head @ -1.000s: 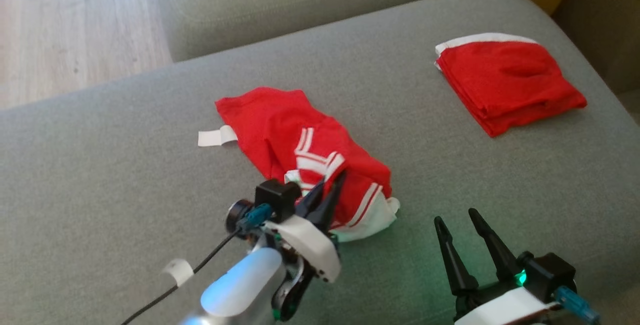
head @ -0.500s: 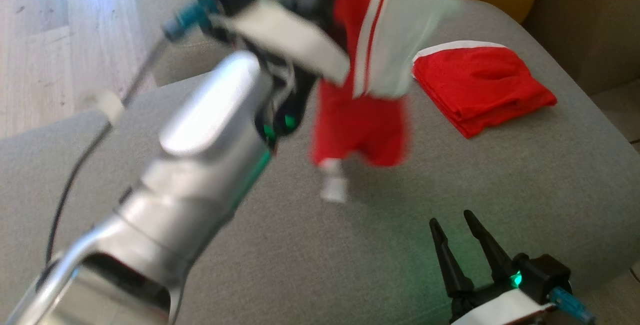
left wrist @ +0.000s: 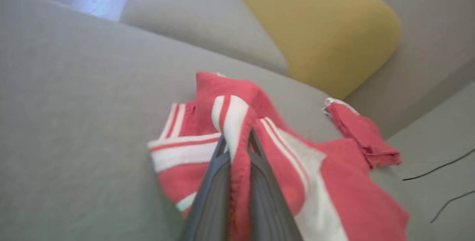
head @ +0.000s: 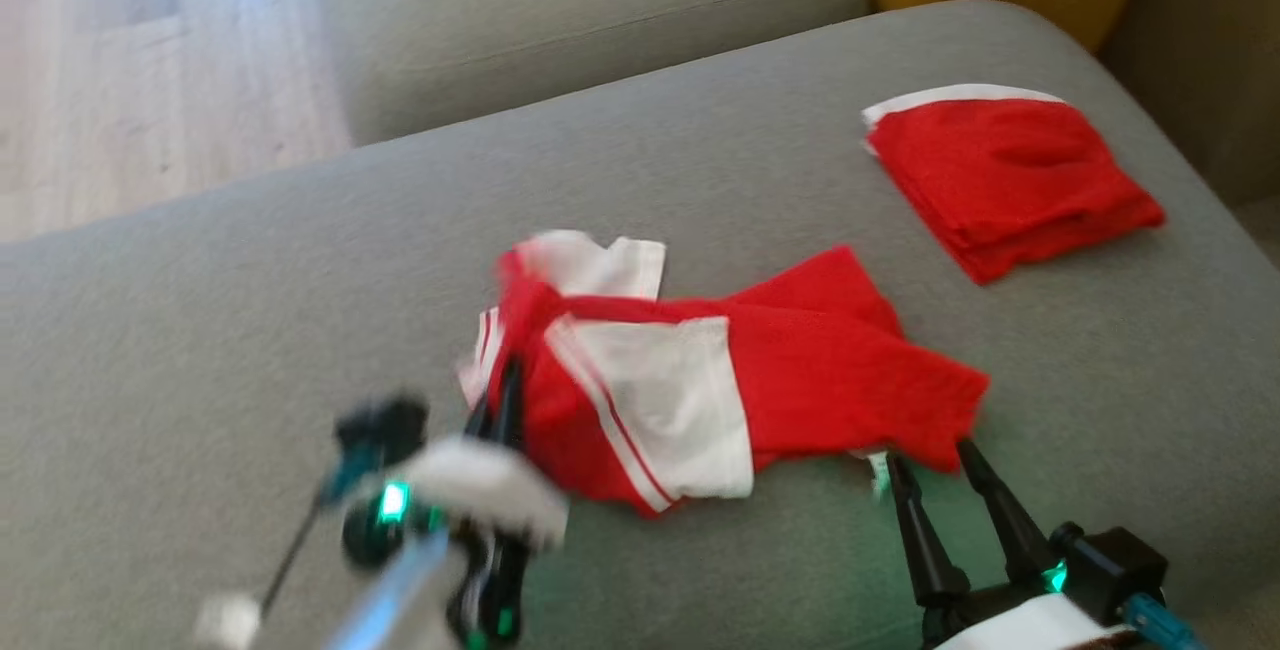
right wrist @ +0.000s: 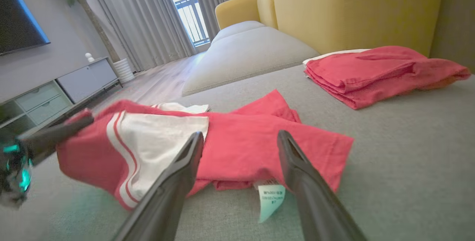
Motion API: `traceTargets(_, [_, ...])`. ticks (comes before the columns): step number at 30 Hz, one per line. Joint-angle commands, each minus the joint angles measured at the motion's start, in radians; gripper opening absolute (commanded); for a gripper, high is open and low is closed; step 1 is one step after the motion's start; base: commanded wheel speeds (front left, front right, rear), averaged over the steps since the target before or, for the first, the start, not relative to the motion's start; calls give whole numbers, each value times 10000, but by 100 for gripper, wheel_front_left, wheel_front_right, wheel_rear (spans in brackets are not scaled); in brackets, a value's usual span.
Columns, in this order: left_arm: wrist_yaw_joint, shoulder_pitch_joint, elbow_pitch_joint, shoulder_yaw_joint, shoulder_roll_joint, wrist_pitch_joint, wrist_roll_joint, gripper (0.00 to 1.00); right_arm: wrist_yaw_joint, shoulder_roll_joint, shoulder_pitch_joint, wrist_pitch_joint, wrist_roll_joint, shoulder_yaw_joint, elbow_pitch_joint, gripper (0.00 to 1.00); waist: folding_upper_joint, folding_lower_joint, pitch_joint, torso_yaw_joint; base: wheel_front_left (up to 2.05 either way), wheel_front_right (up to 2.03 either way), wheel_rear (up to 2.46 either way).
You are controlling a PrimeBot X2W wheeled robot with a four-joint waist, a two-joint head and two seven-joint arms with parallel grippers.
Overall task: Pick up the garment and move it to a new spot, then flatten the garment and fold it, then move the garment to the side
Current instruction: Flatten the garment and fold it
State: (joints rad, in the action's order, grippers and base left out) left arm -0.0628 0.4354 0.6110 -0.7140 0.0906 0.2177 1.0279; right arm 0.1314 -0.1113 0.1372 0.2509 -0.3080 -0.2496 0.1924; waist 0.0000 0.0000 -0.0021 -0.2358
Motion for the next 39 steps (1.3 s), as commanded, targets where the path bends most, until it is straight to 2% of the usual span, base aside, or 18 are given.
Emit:
traceTargets(1, [-104, 255, -388, 377, 201, 247, -69, 0, -7, -71, -277, 109, 19, -158, -370, 100, 0, 0, 164, 293, 0, 0, 0])
traceTargets(5, [-226, -1045, -782, 646, 376, 412, -367, 0, -7, -120, -235, 109, 35, -20, -403, 100, 0, 0, 315, 820, 0, 0, 0])
traceTargets(6, [-240, -1271, -926, 732, 408, 424, -496, 7, -7, -133, -221, 109, 38, -5, -404, 100, 0, 0, 341, 937, 0, 0, 0])
traceTargets(8, [-287, -1666, -1306, 1095, 402, 433, -742, 45, -7, -154, -198, 109, 55, 27, -406, 100, 0, 0, 385, 1155, 0, 0, 0])
traceTargets(9, [-338, -1839, -1491, 1286, 398, 434, -907, 100, -7, -155, -194, 109, 58, 36, -409, 100, 0, 0, 402, 1236, 0, 0, 0])
traceTargets(12, [-523, -2208, -2059, 1714, 423, 437, -1674, 100, -7, -175, -199, 109, 72, 44, -423, 100, 0, 0, 446, 1417, 0, 0, 0])
traceTargets(15, [-699, -2209, -2669, 1780, 592, 438, -2928, 100, -7, -214, -226, 109, 78, 44, -442, 100, 0, 0, 504, 1515, 0, 0, 0])
traceTargets(20, [-682, -1422, -3171, 1012, 844, 439, -4960, 100, -7, -302, -392, 109, 65, -55, -444, 100, 0, 0, 659, 1440, 0, 0, 0])
traceTargets(21, [-539, -903, -3029, 537, 824, 397, -5518, 100, -7, -331, -454, 109, 65, -122, -449, 100, 0, 0, 736, 1334, 0, 0, 0])
traceTargets(24, [-216, -69, -2566, -171, 668, 33, -6156, 100, -7, -335, -545, 109, 61, -210, -446, 100, 0, 0, 894, 1098, 0, 0, 0])
traceTargets(30, [736, 1319, -961, -1264, 225, -1141, -6652, 100, -7, -327, -794, 109, 33, -322, -464, 100, 0, 0, 1431, 596, 0, 0, 0])
traceTargets(39, [1363, 2329, 806, -1971, 18, -1613, -6992, 100, -7, -293, -1002, 109, 26, -286, -482, 100, 0, 0, 1905, 197, 0, 0, 0])
